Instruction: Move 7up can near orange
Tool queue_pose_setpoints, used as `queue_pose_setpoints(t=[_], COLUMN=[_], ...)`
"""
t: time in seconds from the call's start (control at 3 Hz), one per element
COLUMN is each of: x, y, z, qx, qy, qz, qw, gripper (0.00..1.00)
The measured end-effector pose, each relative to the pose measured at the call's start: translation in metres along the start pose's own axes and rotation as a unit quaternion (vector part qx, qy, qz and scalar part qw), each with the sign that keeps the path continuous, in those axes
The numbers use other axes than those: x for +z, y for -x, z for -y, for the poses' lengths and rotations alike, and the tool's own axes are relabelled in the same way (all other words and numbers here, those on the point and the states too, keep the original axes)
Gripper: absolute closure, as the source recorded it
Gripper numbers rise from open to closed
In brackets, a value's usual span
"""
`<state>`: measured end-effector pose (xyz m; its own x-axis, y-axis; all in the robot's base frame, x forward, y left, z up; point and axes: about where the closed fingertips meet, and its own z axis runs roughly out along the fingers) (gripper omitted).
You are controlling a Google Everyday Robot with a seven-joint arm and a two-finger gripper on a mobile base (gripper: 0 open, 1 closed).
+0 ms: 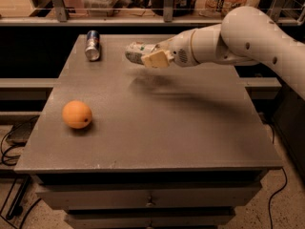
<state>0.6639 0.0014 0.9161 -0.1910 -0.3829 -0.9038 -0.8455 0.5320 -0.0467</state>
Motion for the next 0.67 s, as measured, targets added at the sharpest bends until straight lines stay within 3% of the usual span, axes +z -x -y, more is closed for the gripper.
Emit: queue_pose_setpoints(t=[0.67], x=[0.0066], y=[-0.0216], z=[-0.0129], qx=[-0.014], qy=[0.021], qz=[-0.03], qw=[0.9992], gripper=[1.0])
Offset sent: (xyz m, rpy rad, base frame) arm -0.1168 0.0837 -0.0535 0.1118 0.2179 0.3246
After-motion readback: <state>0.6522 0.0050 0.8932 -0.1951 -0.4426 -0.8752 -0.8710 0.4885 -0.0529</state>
